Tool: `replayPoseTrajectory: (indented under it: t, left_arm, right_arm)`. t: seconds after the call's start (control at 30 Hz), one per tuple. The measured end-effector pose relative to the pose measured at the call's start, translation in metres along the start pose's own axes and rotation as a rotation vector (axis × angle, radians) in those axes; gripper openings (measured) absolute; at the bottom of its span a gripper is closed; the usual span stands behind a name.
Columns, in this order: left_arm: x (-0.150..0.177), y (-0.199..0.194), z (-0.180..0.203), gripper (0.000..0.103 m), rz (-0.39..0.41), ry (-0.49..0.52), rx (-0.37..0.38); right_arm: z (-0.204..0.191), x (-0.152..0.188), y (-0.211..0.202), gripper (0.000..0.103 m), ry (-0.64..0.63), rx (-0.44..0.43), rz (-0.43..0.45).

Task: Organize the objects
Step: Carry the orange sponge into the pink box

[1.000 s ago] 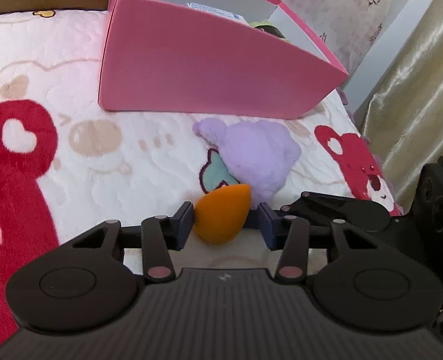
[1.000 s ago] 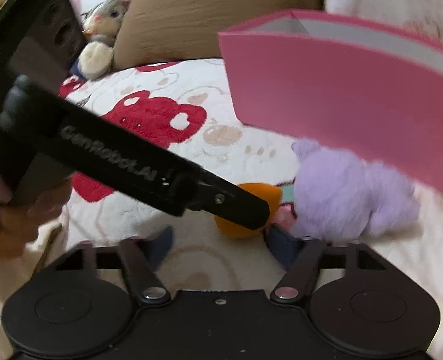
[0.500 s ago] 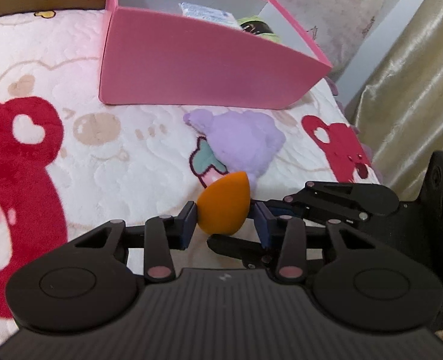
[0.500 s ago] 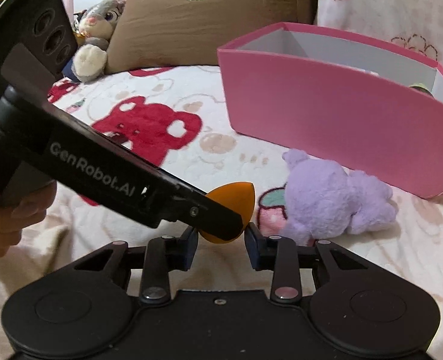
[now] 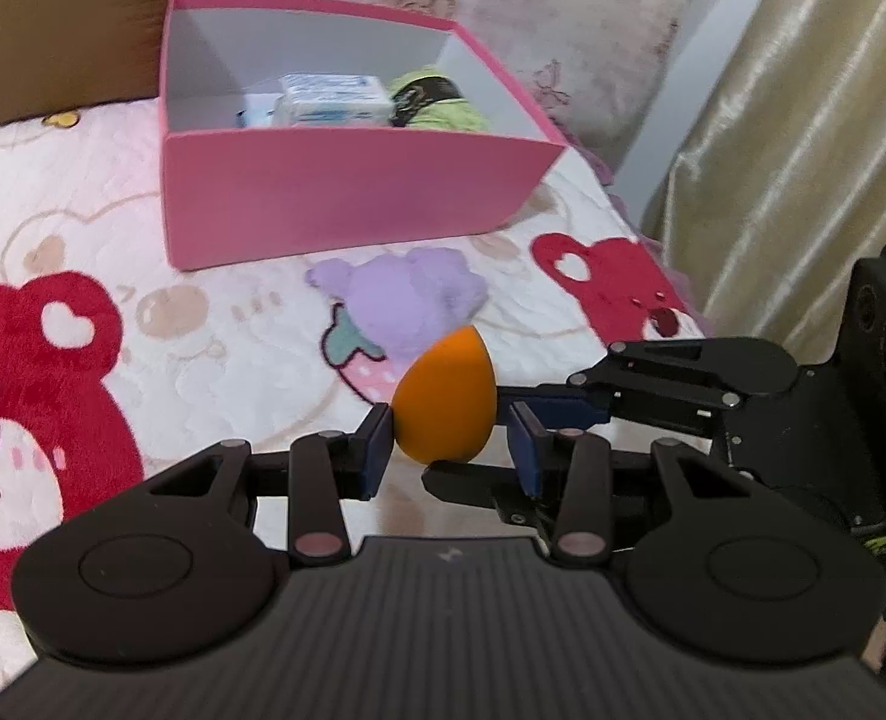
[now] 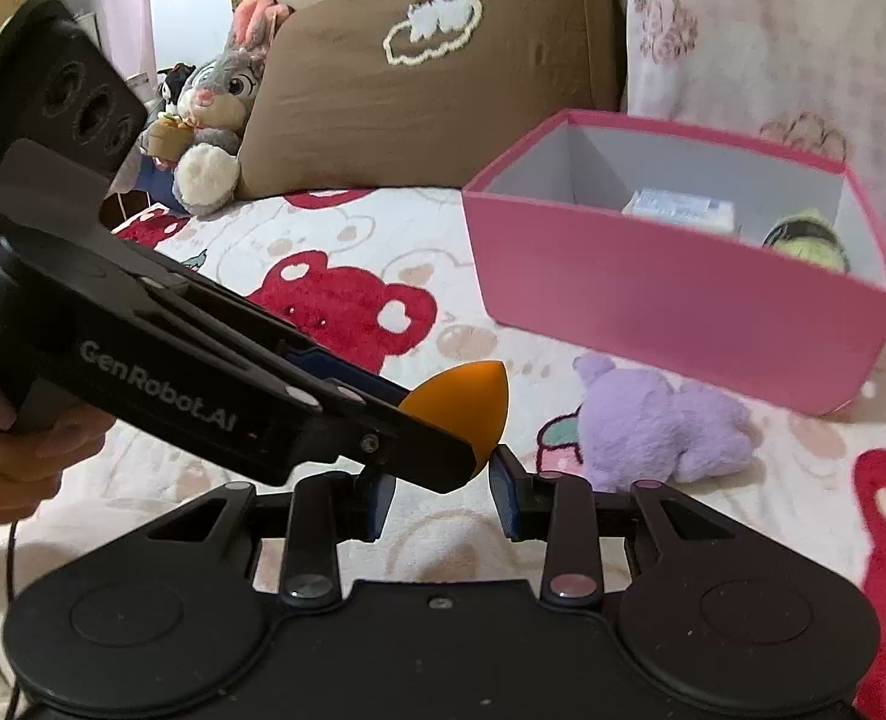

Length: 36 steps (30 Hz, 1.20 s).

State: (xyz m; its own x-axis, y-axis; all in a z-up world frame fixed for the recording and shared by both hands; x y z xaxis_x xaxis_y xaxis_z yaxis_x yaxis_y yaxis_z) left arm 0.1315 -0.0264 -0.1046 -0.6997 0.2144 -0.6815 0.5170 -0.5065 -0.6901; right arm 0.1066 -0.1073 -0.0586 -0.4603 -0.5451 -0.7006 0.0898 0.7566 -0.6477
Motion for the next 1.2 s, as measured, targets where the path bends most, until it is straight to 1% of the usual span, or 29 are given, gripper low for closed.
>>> replayPoseTrajectory:
  t: [0.13, 0.3, 0.47, 0.57, 0.73, 0.83, 1.03, 1.13, 1.2]
  left_arm:
    - [-0.01, -0.011, 0.011, 0.04, -0.016, 0.035, 0.013]
    - [-0.024, -0.03, 0.021, 0.039, -0.006, 0.065, 0.038]
    - [-0.039, -0.047, 0.03, 0.039, 0.002, 0.071, 0.035]
    - [-0.049, -0.056, 0.037, 0.039, 0.005, 0.105, 0.021]
    - [-0.076, -0.067, 0.046, 0.039, -0.006, 0.123, 0.022]
    - [-0.097, -0.067, 0.05, 0.039, -0.003, 0.156, 0.011]
    - [-0.145, -0.061, 0.047, 0.039, 0.022, 0.138, 0.034]
    - [-0.17, -0.047, 0.034, 0.039, 0.024, 0.111, 0.036]
    - [-0.186, -0.031, 0.019, 0.039, 0.016, 0.067, 0.032]
  right_arm:
    - [-0.01, -0.006, -0.02, 0.039, -0.037, 0.028, 0.014]
    - [-0.017, -0.019, -0.042, 0.04, -0.048, 0.037, 0.042]
    - [-0.023, -0.031, -0.059, 0.041, -0.058, 0.032, 0.079]
    - [-0.024, -0.041, -0.068, 0.041, -0.061, 0.032, 0.092]
    - [-0.02, -0.063, -0.079, 0.042, -0.079, 0.05, 0.121]
    - [-0.011, -0.08, -0.085, 0.042, -0.056, 0.047, 0.133]
    - [0.011, -0.122, -0.097, 0.042, 0.0, 0.068, 0.161]
    - [0.027, -0.146, -0.089, 0.042, 0.021, 0.07, 0.156]
    - [0.039, -0.163, -0.078, 0.042, 0.039, 0.066, 0.144]
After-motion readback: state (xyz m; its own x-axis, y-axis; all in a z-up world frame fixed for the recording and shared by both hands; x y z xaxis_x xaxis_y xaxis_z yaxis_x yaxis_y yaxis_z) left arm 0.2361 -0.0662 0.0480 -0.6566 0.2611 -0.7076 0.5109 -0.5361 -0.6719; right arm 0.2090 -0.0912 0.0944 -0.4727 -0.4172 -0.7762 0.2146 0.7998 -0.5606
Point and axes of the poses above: each gripper's, at about its wrist camera, not at the fingertips, and y roughly the way its jaws point, z to its right, x to its underside, the point moved 7 cm from there along y, roughly the way its jaws point, and after that the axes turned 14 degrees about y, right-handed, at the moved point
